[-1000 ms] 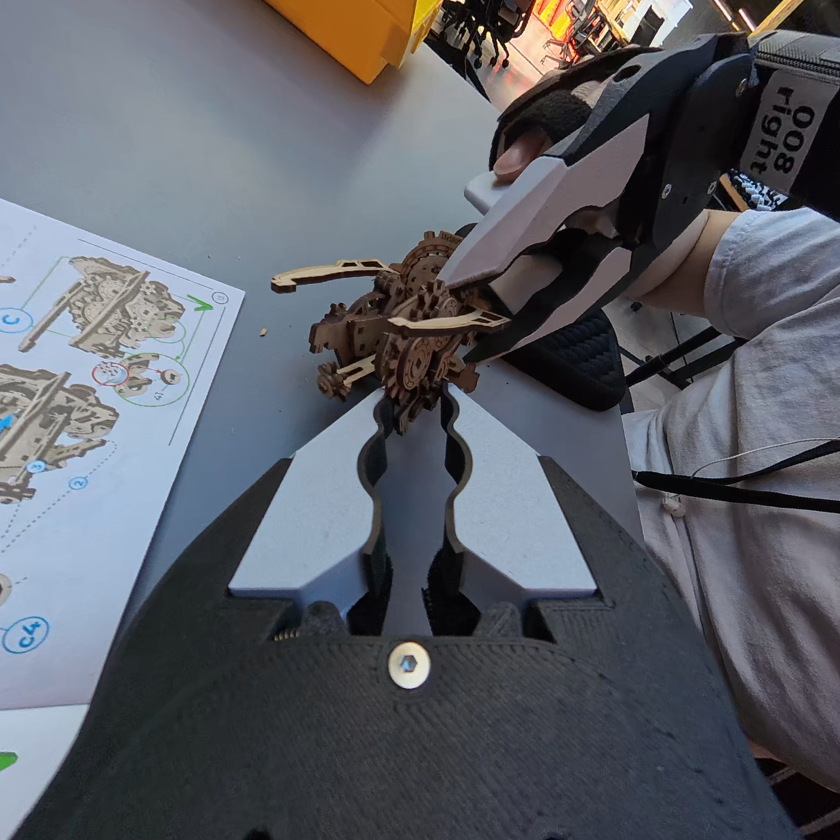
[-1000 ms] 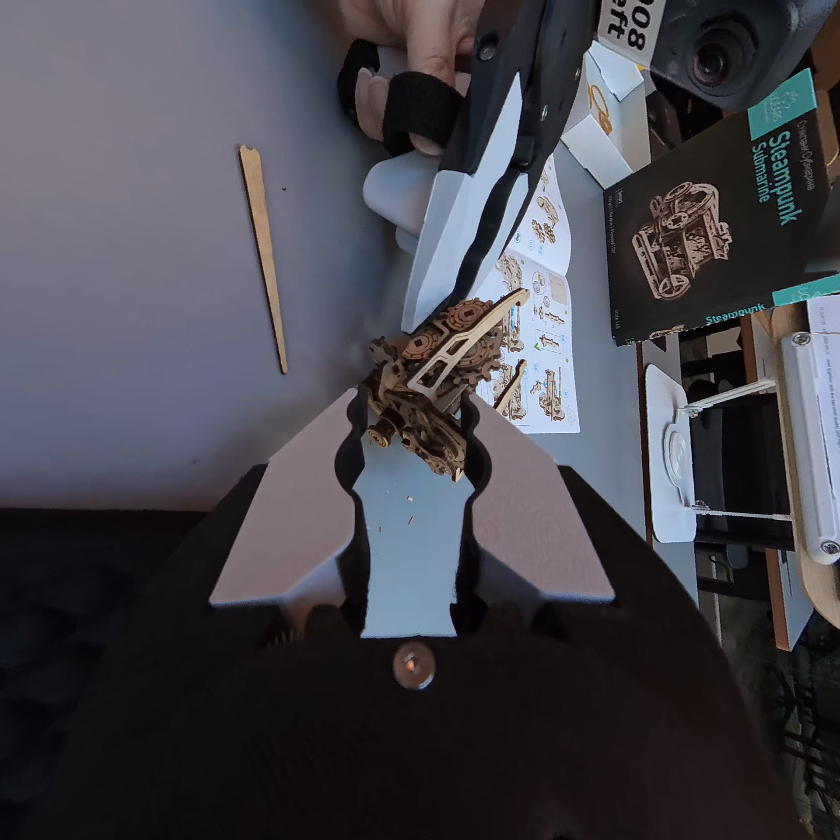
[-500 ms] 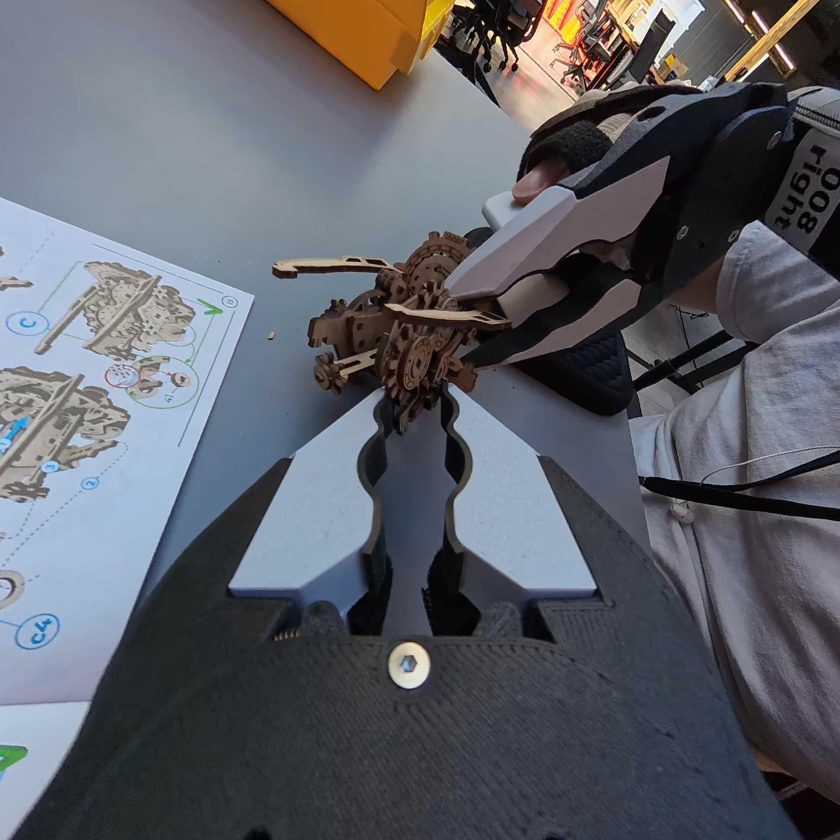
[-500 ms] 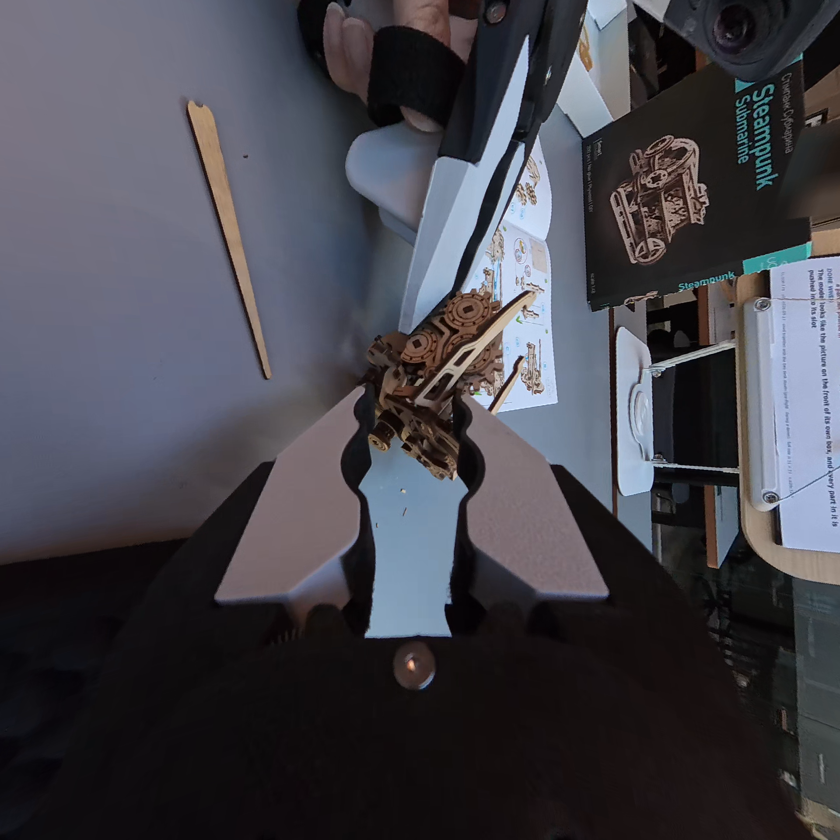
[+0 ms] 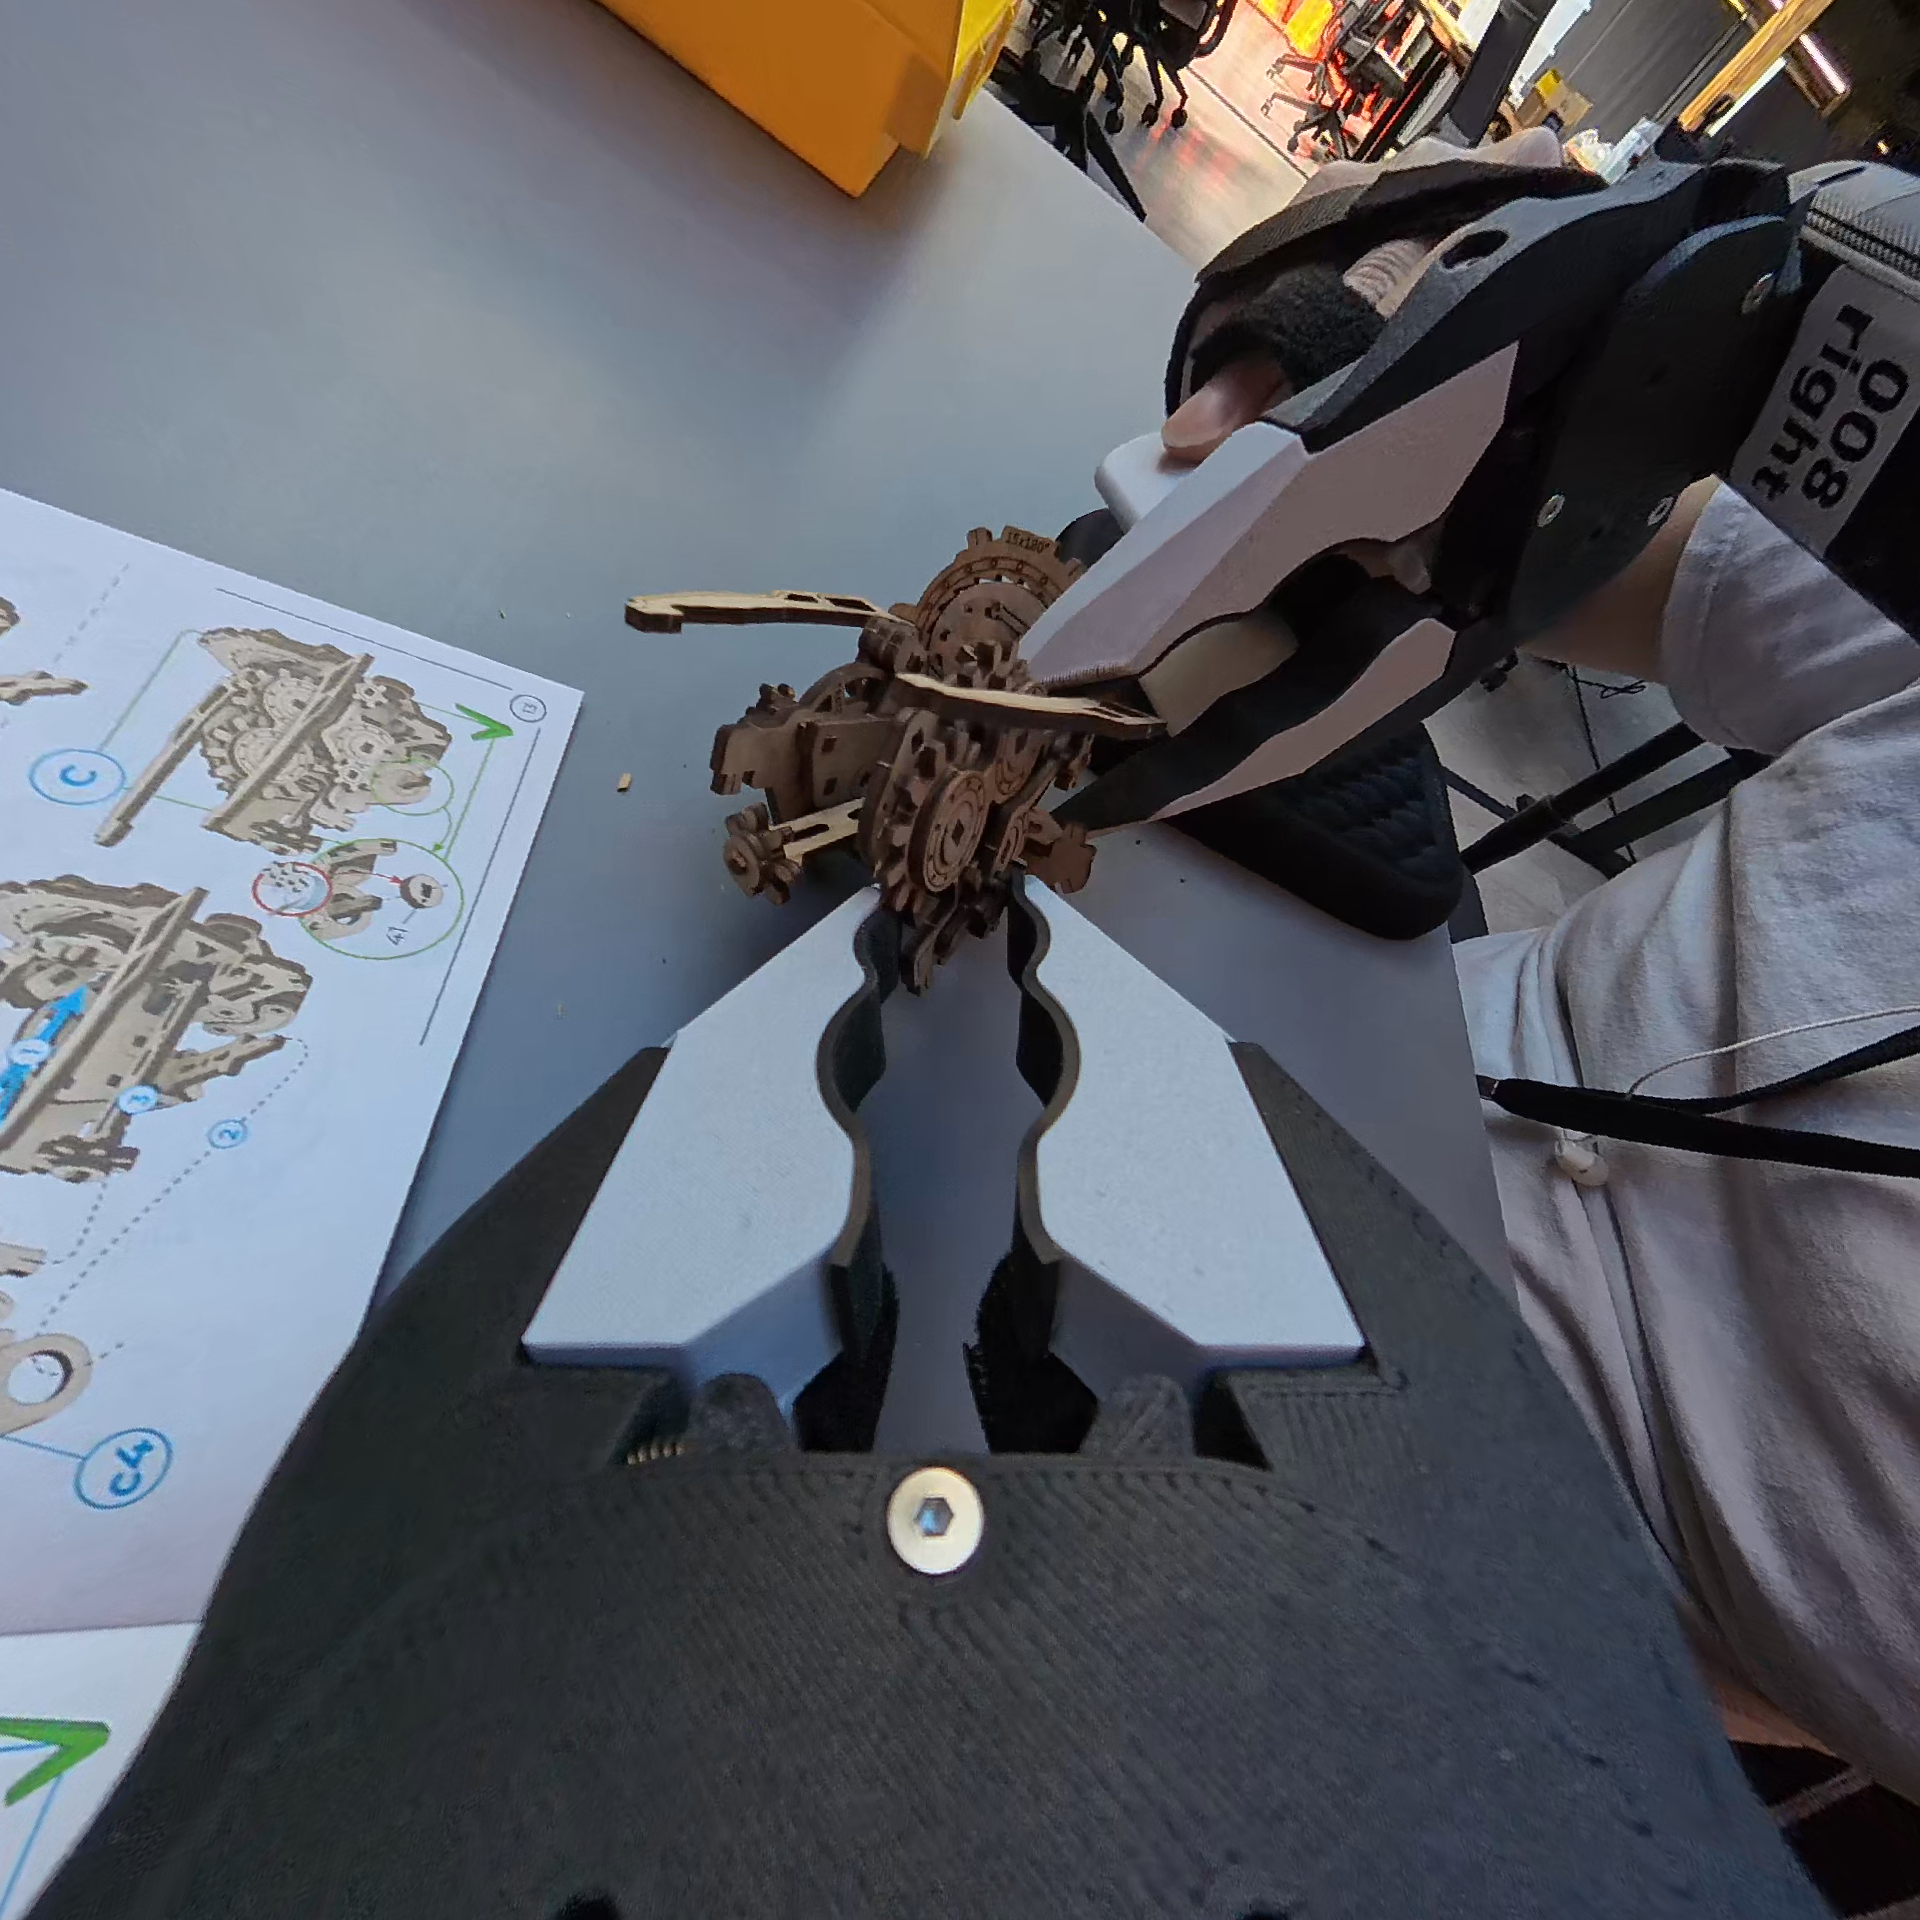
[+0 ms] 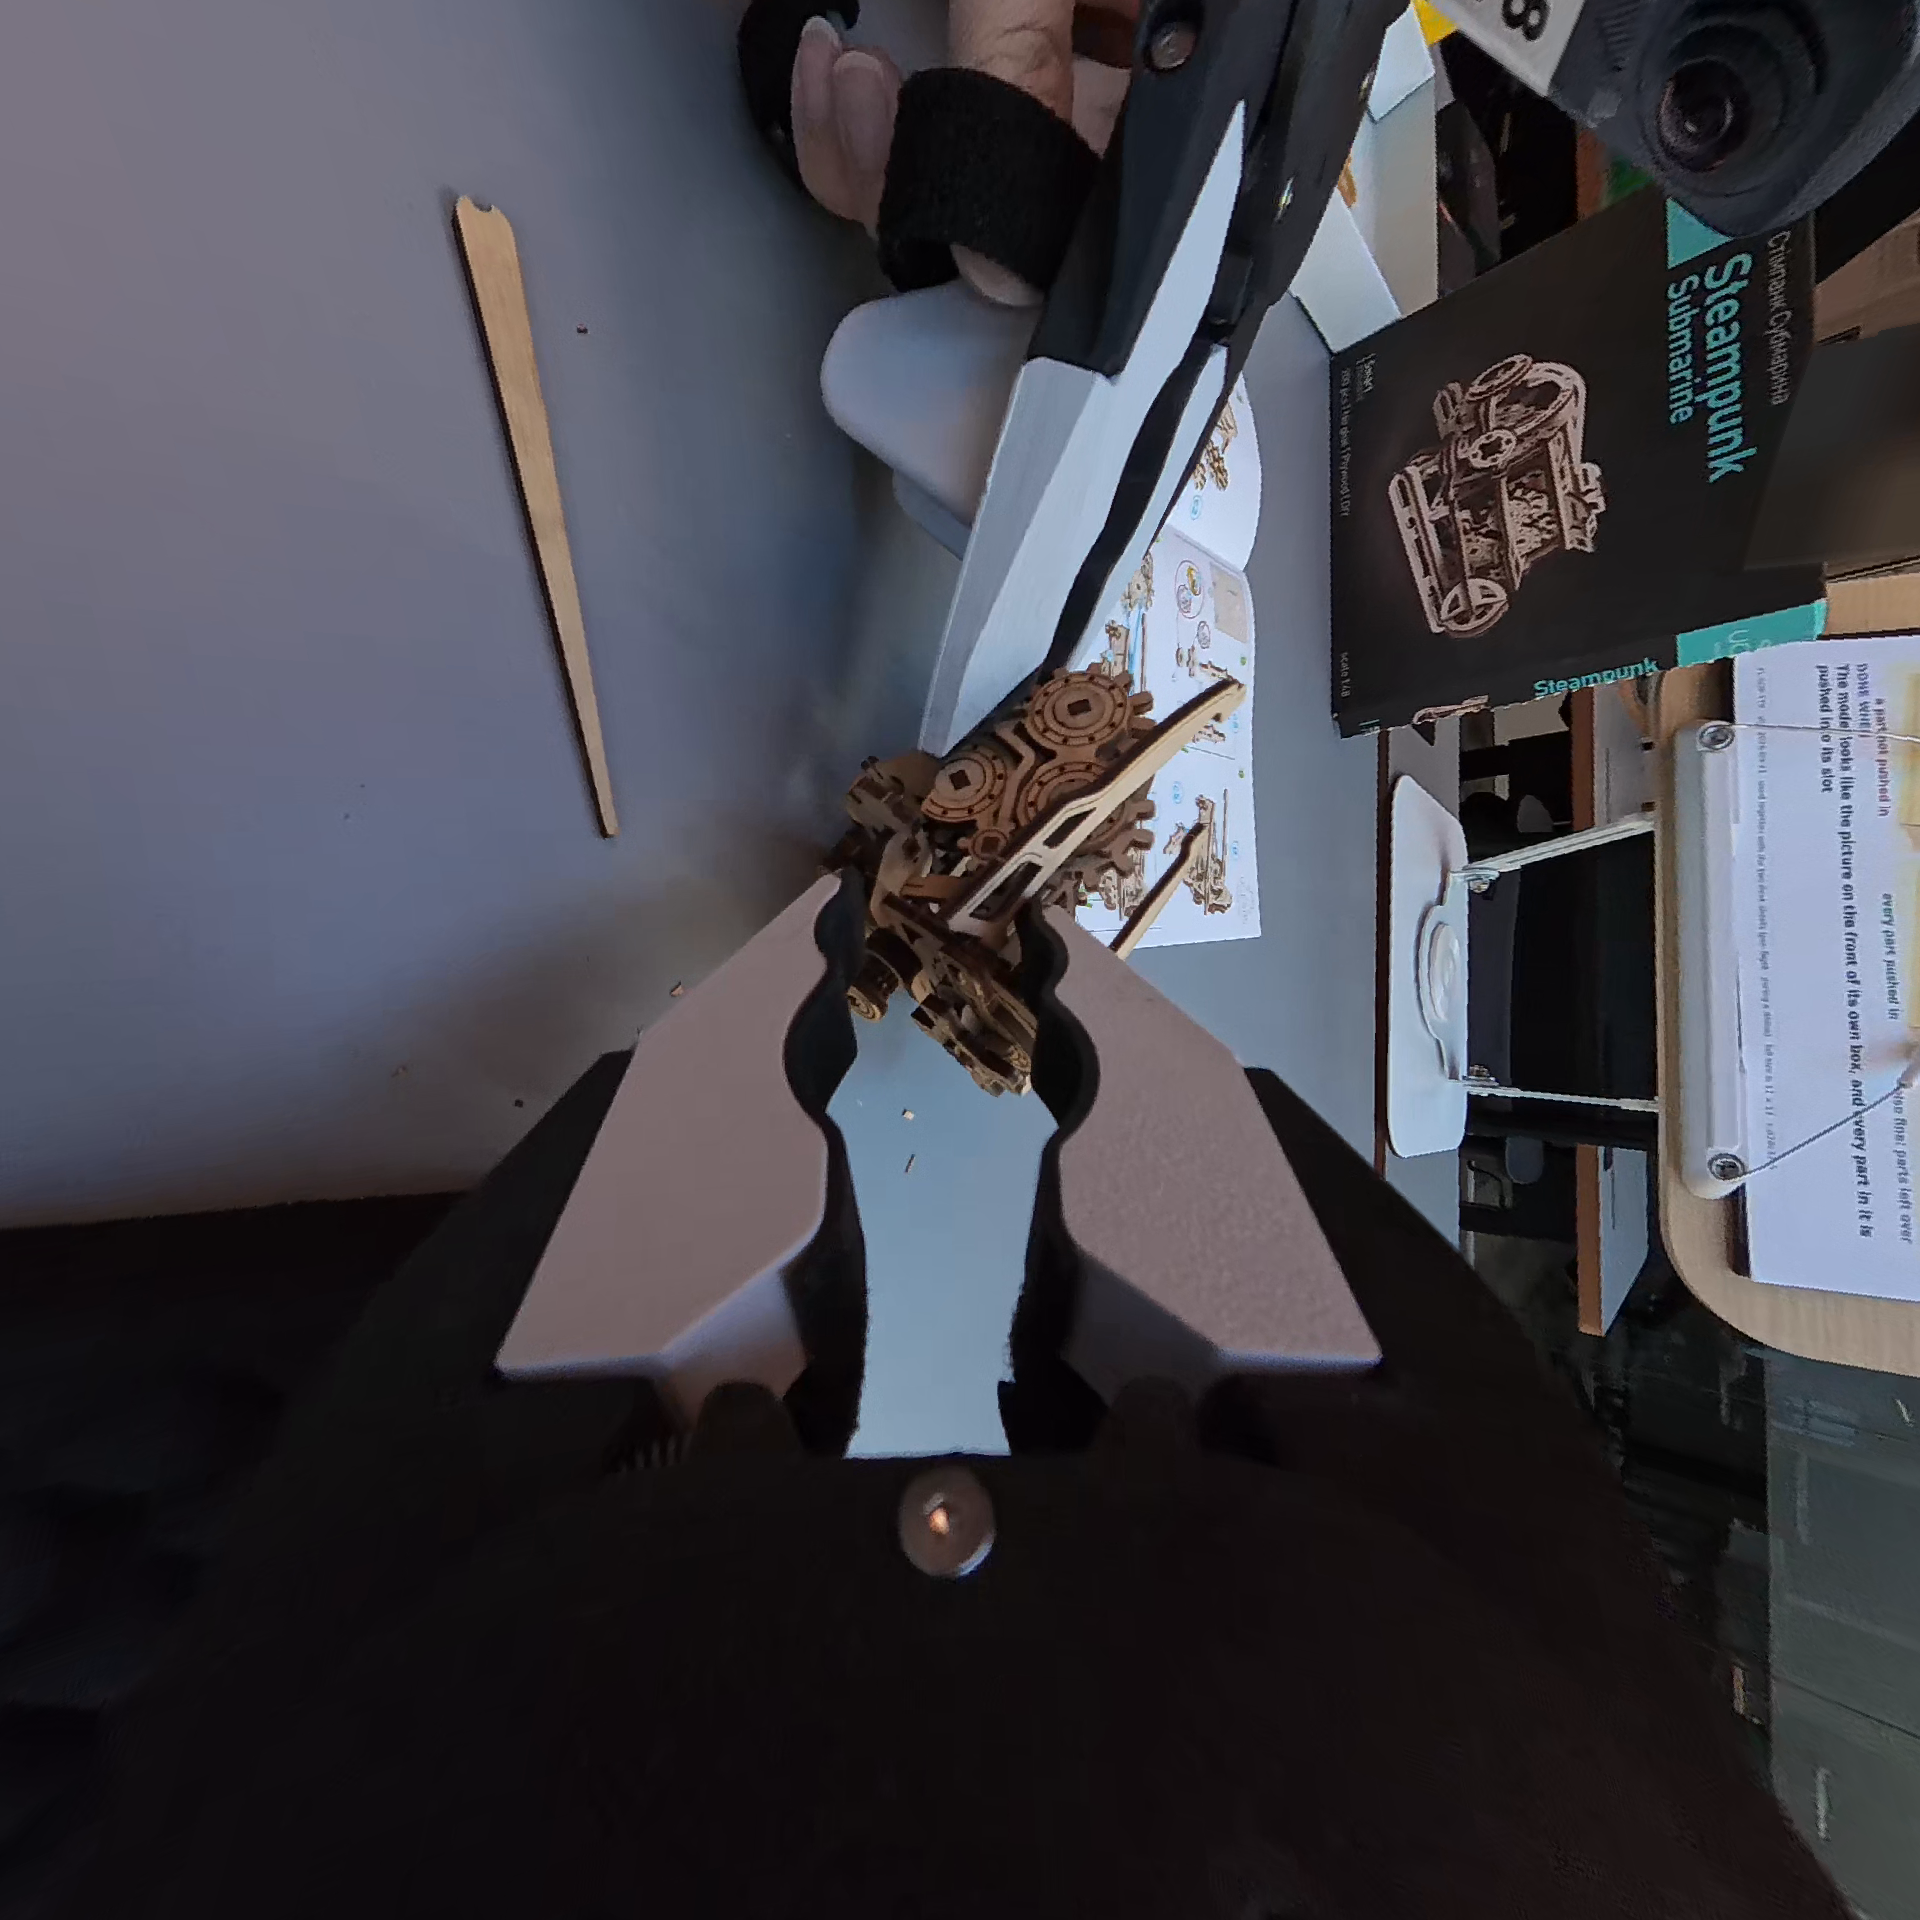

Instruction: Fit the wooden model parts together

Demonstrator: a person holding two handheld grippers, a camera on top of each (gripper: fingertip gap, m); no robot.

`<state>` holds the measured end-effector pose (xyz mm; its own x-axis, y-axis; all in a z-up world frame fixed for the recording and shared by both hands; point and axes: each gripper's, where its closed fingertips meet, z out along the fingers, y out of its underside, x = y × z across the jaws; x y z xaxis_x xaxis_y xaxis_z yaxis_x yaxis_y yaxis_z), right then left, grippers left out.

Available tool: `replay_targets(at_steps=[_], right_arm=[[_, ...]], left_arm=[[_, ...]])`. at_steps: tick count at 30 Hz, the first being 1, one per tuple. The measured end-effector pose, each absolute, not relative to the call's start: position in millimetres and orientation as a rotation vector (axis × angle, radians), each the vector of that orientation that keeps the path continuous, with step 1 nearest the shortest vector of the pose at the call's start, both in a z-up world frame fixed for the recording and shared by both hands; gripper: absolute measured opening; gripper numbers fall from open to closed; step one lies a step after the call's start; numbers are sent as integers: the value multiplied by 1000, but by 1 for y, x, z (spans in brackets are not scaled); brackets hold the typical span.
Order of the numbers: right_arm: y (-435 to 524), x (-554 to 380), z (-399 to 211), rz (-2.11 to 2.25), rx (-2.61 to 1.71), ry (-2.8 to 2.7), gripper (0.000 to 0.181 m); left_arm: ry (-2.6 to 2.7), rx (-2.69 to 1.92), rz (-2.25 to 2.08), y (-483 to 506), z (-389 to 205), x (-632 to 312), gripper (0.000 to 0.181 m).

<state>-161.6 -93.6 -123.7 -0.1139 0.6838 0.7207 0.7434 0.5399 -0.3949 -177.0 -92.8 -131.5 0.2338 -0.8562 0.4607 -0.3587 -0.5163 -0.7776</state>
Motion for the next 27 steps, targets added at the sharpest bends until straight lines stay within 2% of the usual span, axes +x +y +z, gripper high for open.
replay_targets(at_steps=[12, 13, 14, 26, 27], right_arm=[[-94, -159, -124, -111, -1140, -1868, 26], [-95, -157, -126, -113, -1148, -1883, 11], [-95, -159, -124, -109, -1112, -1875, 9], [-93, -160, -119, -71, -1149, -1856, 14], [-92, -161, -117, -73, -1142, -1840, 20]], left_arm=[[1103, -1987, -1242, -93, -131, -176, 19], [1095, -1978, -1242, -92, -130, -176, 18], [1091, -1978, -1247, -92, -129, -176, 18], [1086, -1974, -1249, -92, -130, -178, 19], [1089, -1978, -1241, -92, -131, -178, 19]])
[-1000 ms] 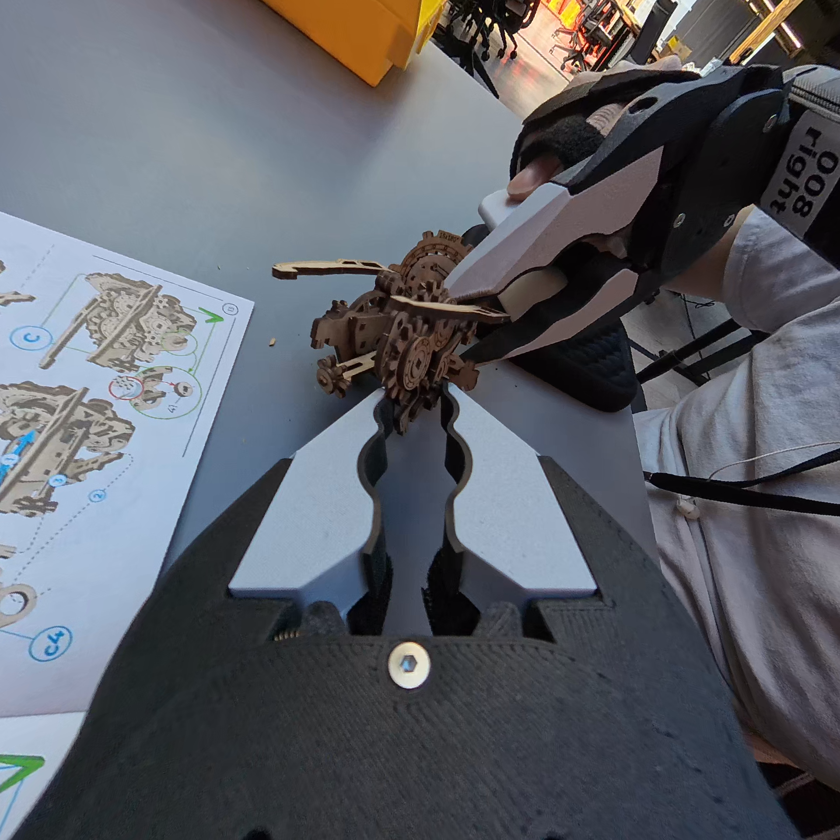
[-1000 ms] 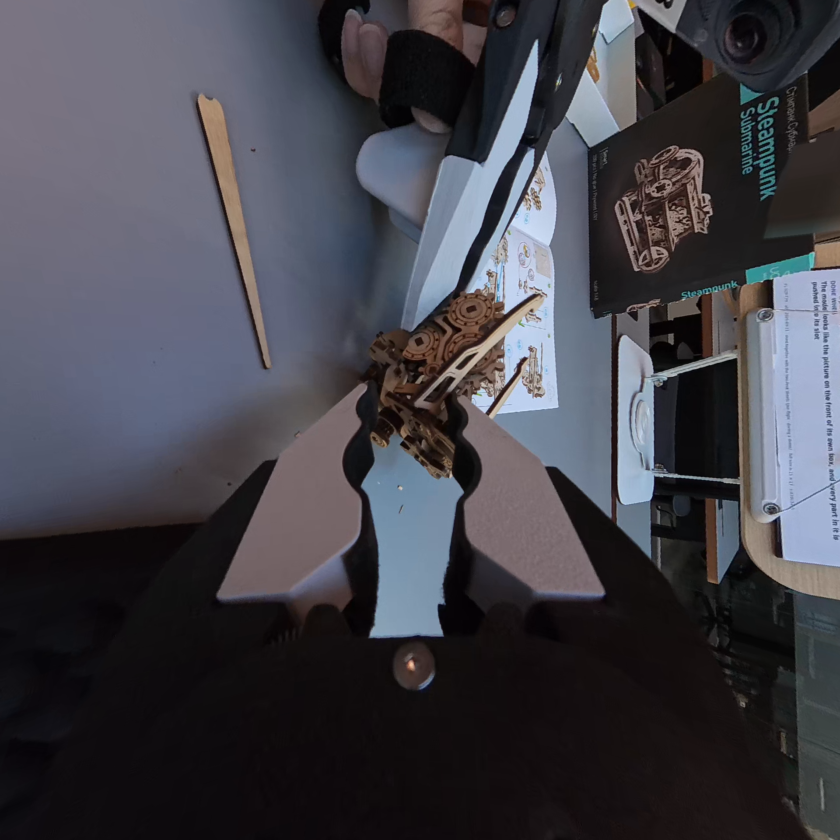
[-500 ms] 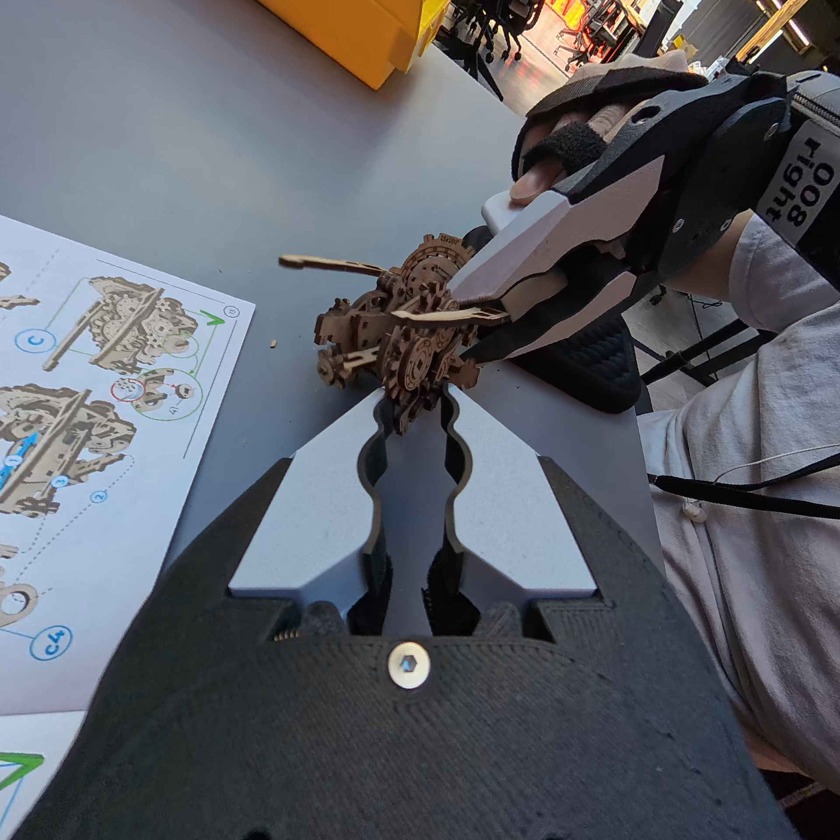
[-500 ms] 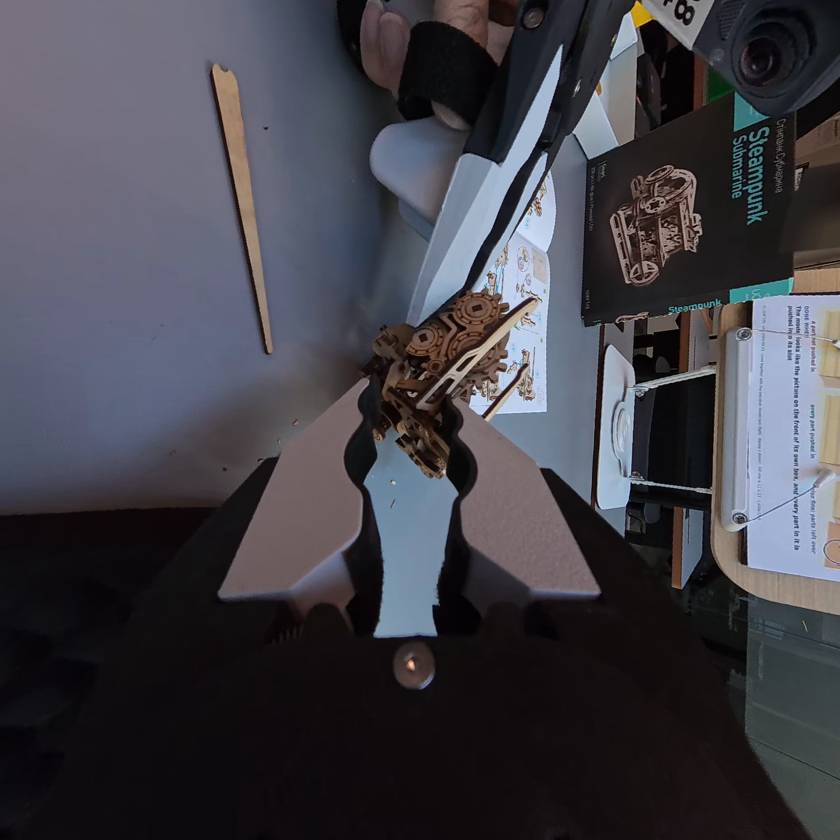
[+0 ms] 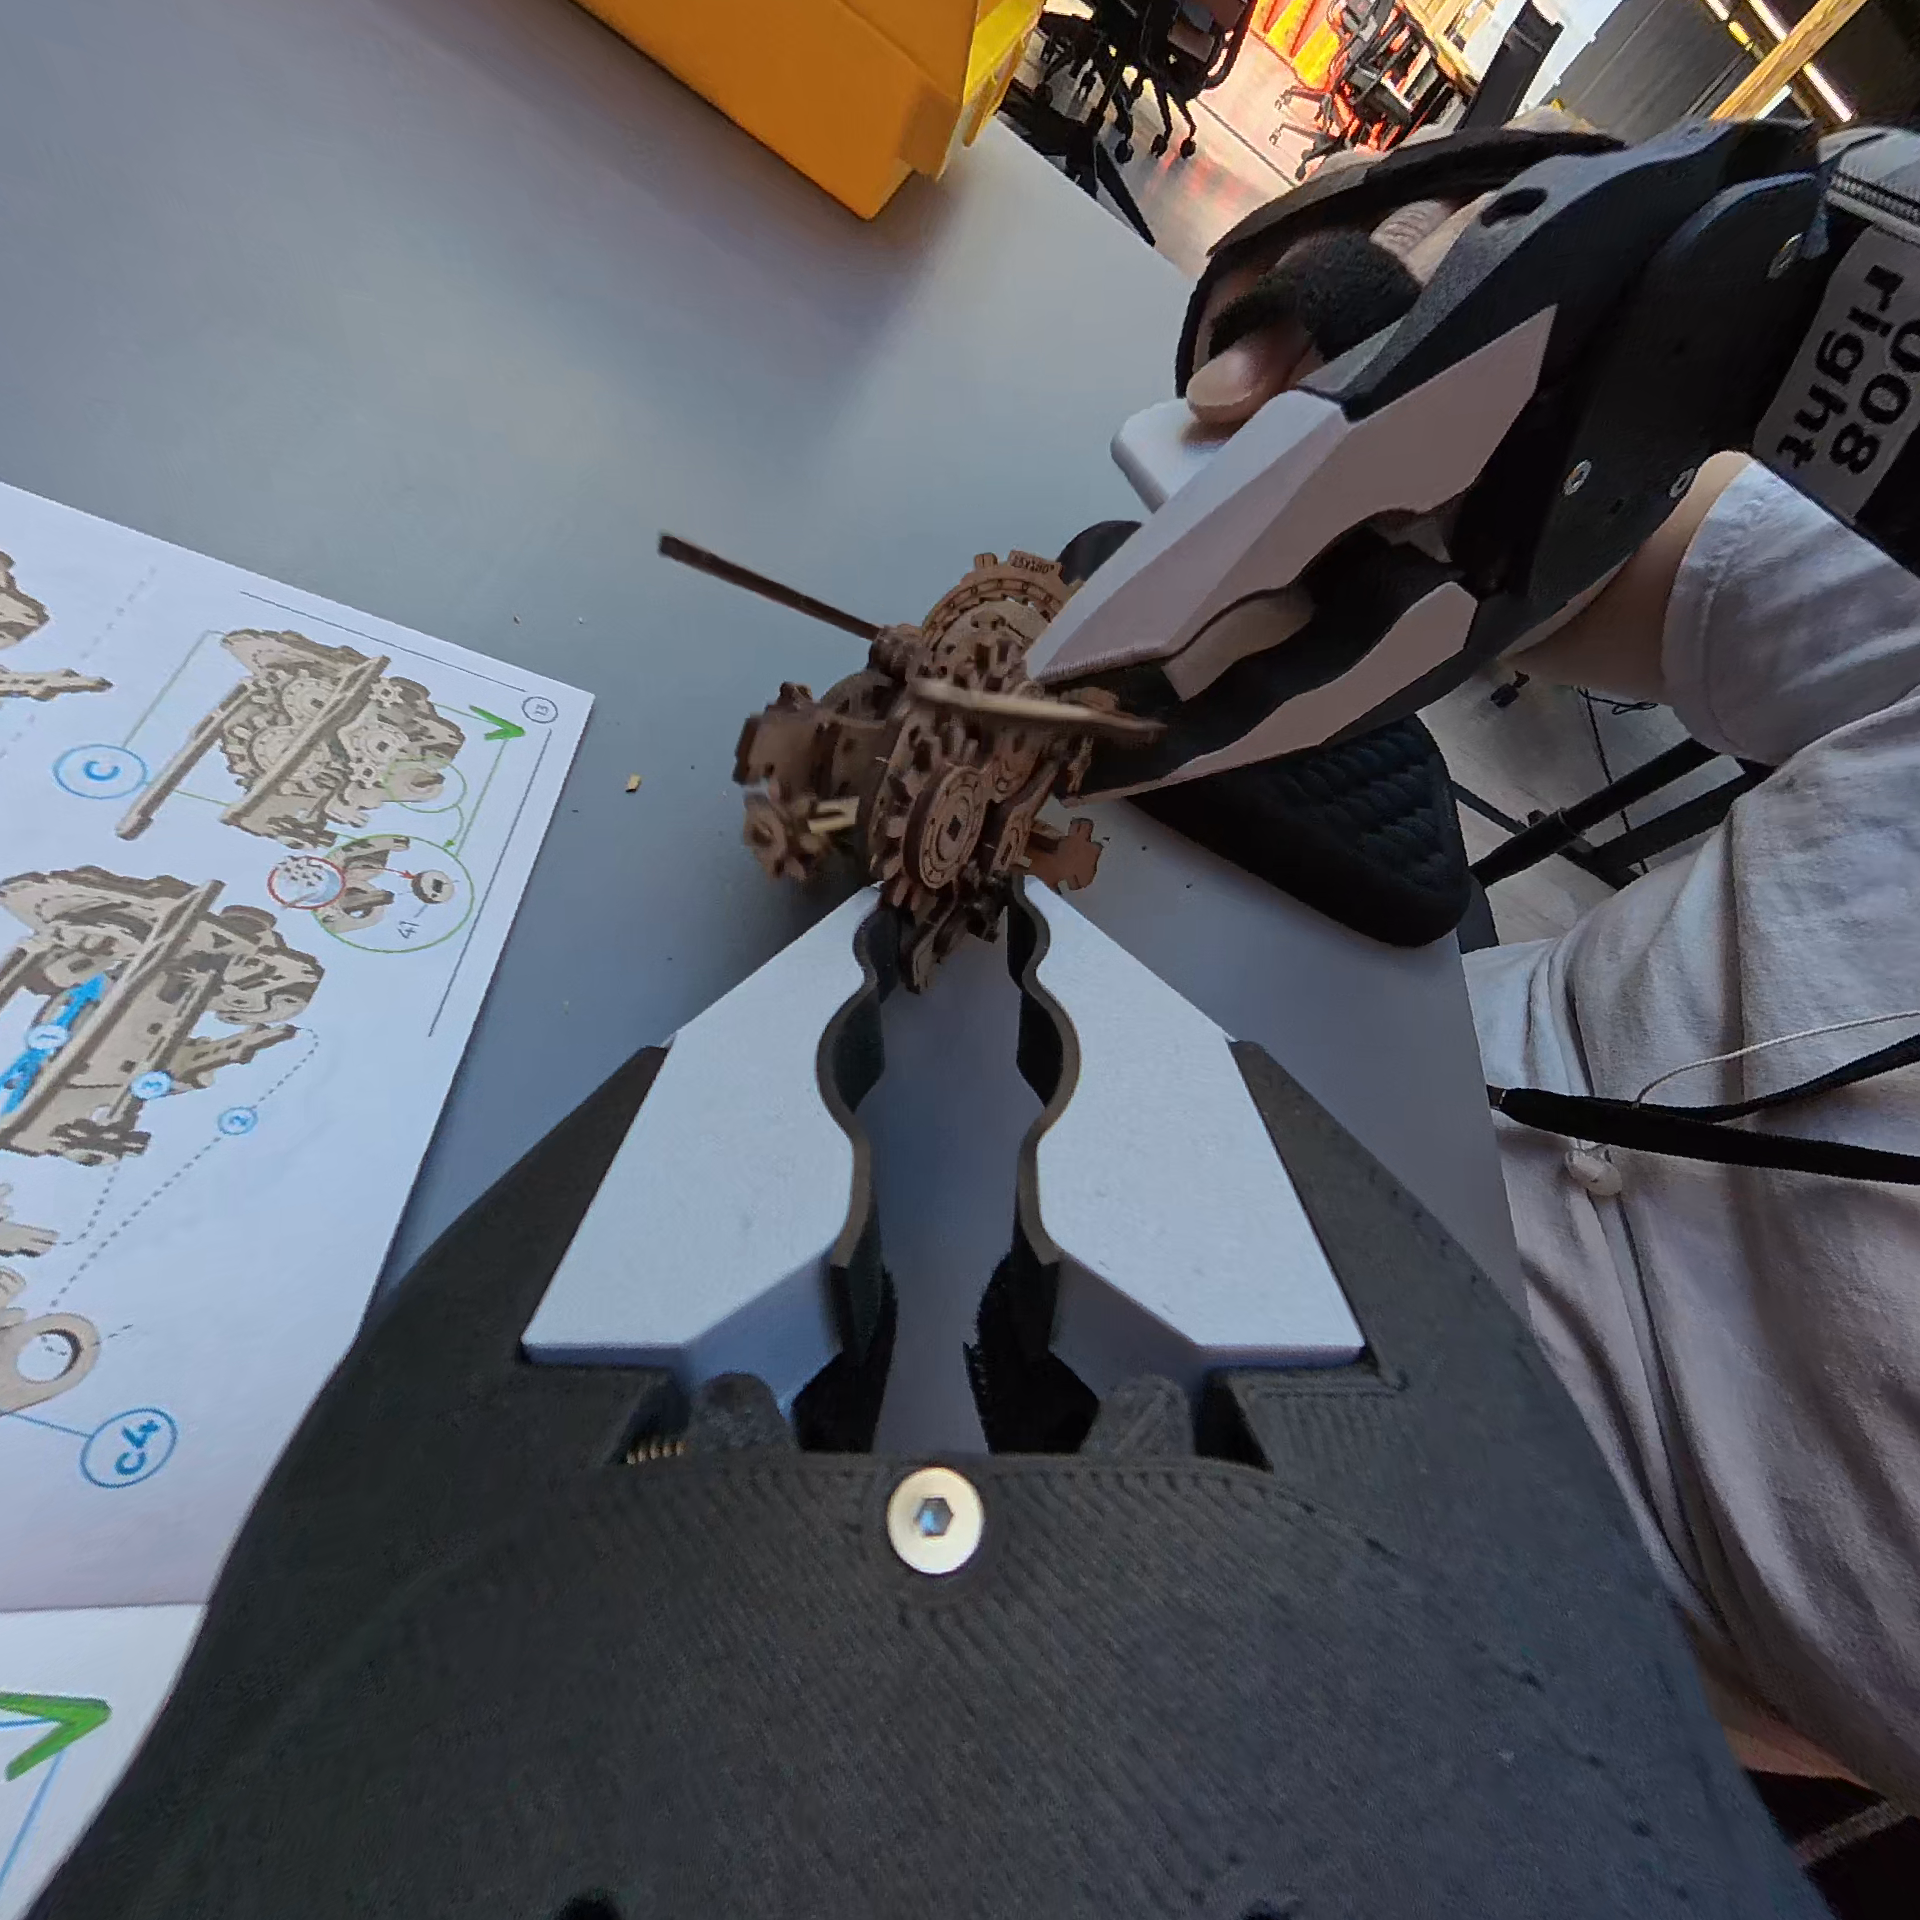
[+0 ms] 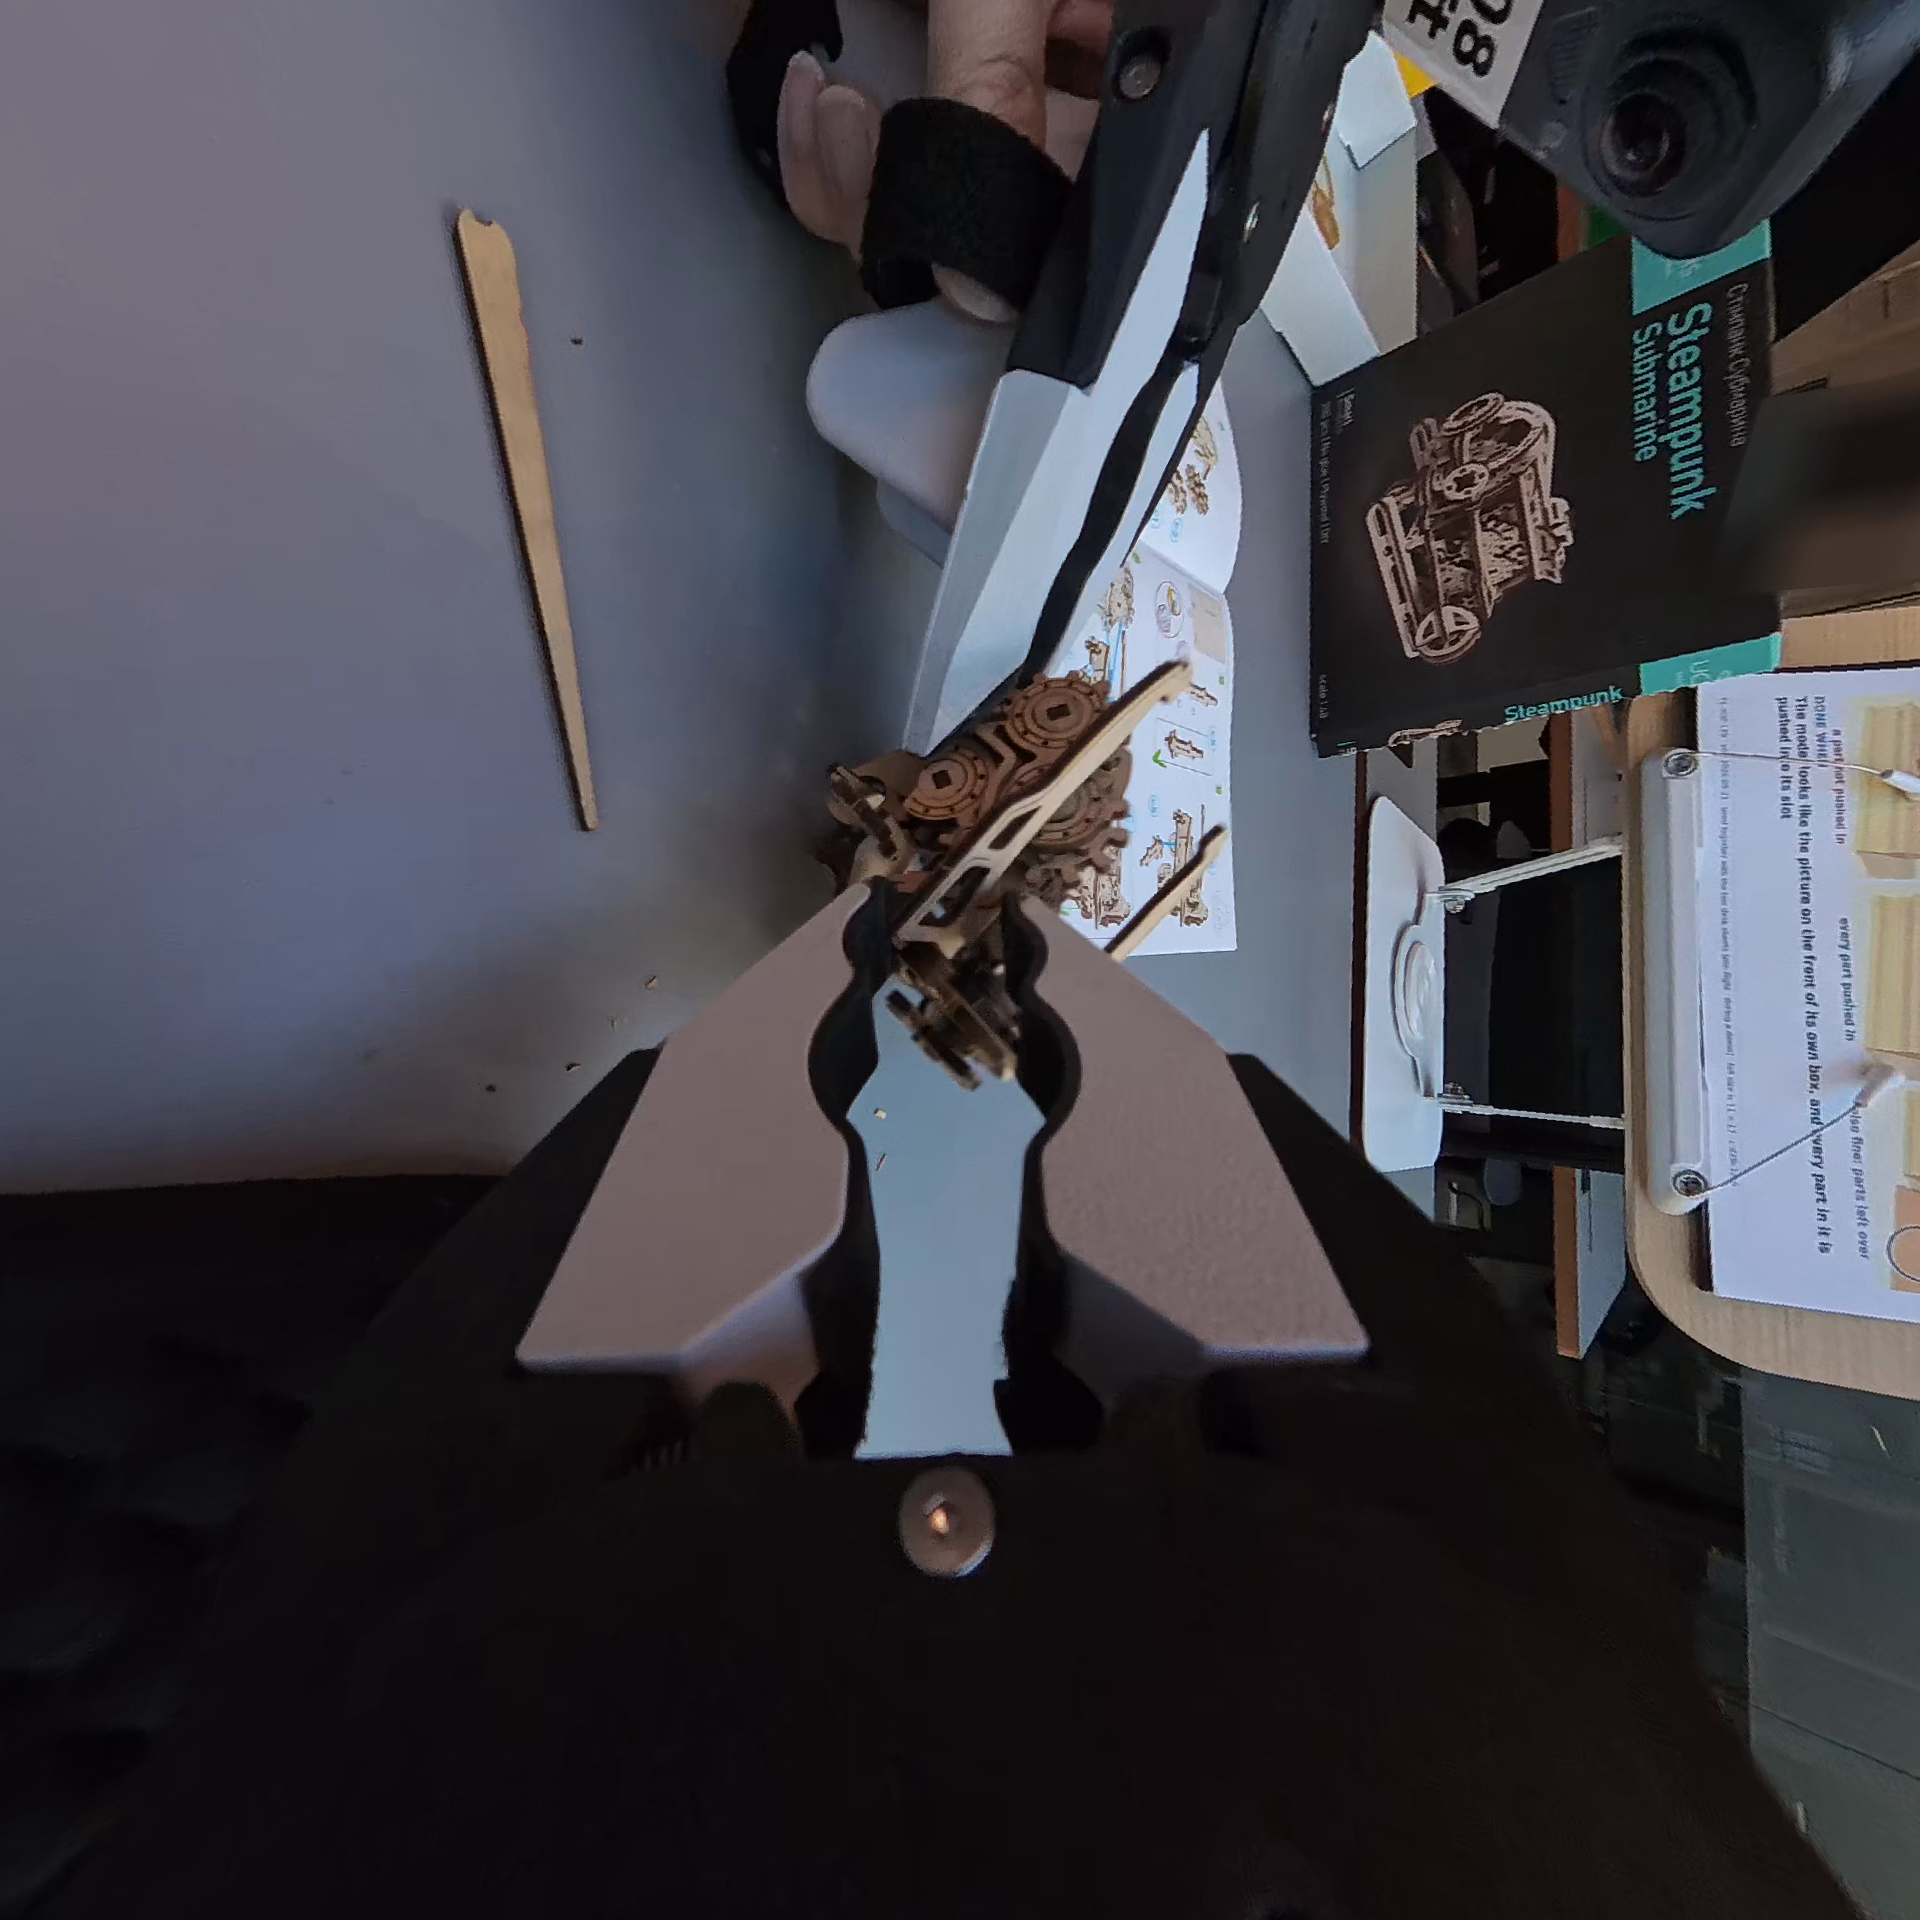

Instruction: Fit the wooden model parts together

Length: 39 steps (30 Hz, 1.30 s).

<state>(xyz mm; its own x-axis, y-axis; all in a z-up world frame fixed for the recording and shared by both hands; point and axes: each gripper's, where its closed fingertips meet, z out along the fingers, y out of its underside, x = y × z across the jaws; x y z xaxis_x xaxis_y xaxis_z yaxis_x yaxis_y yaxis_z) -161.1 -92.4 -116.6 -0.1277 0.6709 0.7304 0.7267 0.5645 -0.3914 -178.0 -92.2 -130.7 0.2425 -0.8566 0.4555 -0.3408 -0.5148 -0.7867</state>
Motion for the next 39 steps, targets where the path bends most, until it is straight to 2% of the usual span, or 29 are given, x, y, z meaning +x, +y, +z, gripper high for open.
replay_targets(at_steps=[4, 8, 12, 18, 20, 23, 26, 28, 32, 39], right_arm=[[-94, -160, -117, -45, -1169, -1839, 24], [-93, -157, -110, -14, -1203, -1775, 37], [-99, -146, -97, 189, -1384, -1514, 44], [-131, -142, -89, 1120, -1809, -974, 60], [-136, -141, -78, 1455, -1854, -777, 54], [-136, -143, -77, 1893, -1945, -494, 63], [-134, -147, -80, 2205, -1990, -202, 57], [-126, -149, -80, 2263, -1983, -30, 46], [-126, -158, -93, 2102, -2157, -20, 49], [-127, -174, -103, 2112, -2317, 211, 57]], left_arm=[[1112, -1973, -1204, -93, -132, -178, 19], [1101, -1976, -1186, -91, -132, -180, 19], [1083, -1979, -1157, -88, -132, -184, 19], [1089, -1961, -1098, -86, -133, -188, 19], [1099, -1957, -1088, -87, -133, -188, 19], [1097, -1955, -1089, -87, -133, -188, 18], [1079, -1959, -1088, -85, -132, -189, 19], [1068, -1965, -1089, -84, -133, -190, 19], [1040, -1978, -1094, -80, -133, -192, 19], [1022, -1987, -1101, -78, -133, -194, 19]])
